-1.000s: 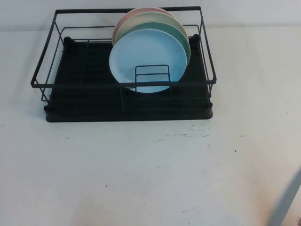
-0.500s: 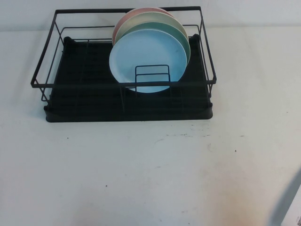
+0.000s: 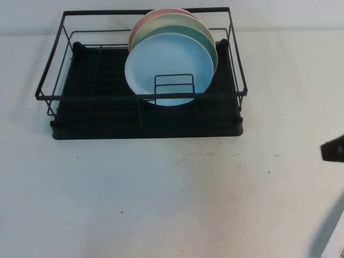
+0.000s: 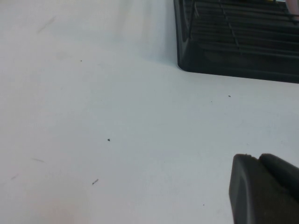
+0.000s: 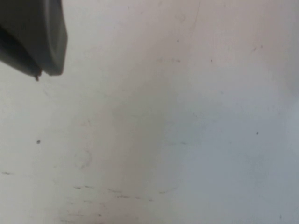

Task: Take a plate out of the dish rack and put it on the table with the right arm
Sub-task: Grasp the plate from the shelf

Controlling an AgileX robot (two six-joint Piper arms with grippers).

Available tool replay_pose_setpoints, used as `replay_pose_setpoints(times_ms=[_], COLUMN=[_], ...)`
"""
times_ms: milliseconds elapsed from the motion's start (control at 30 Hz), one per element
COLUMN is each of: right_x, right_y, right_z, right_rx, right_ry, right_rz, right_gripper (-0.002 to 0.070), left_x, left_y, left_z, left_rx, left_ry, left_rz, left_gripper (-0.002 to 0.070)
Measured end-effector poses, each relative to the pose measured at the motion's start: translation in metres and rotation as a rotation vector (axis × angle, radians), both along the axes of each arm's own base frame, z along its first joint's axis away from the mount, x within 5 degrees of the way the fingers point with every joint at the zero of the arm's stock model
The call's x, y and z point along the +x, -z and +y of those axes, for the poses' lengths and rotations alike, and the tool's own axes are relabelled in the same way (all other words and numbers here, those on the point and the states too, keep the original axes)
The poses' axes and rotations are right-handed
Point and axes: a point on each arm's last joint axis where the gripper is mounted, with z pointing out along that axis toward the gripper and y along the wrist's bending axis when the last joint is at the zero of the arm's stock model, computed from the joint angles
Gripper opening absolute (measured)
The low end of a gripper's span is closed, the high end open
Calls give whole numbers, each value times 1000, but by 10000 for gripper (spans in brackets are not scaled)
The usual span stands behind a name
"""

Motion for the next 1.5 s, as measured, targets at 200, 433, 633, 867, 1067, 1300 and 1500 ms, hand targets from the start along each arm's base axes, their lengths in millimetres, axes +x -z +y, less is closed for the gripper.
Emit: replay_pose_setpoints(times_ms=[200, 433, 633, 867, 1067, 1300, 1500], right_x=[57, 115, 159, 194, 210, 224, 233], right_y=[-10, -26, -19, -11, -9, -10, -6], right_z=[59, 116, 140, 154, 159, 166, 170], right_rx=[-101, -172, -254, -360, -436, -442, -452], right_ry=[-281, -527, -665, -762, -802, -798, -796], right_rz=[-74, -273, -424, -619, -764, -821, -842], right_gripper=[-18, -10, 164, 352, 364, 353, 349], left_x=[0, 0, 0, 0, 0, 0, 0], left_y=[0, 0, 0, 0, 0, 0, 0], left_z=[0, 0, 0, 0, 0, 0, 0], left_rx=[0, 0, 0, 0, 0, 0, 0], left_ry=[0, 0, 0, 0, 0, 0, 0], left_rz=[0, 0, 0, 0, 0, 0, 0], left_gripper=[-4, -4, -4, -4, -4, -4, -4])
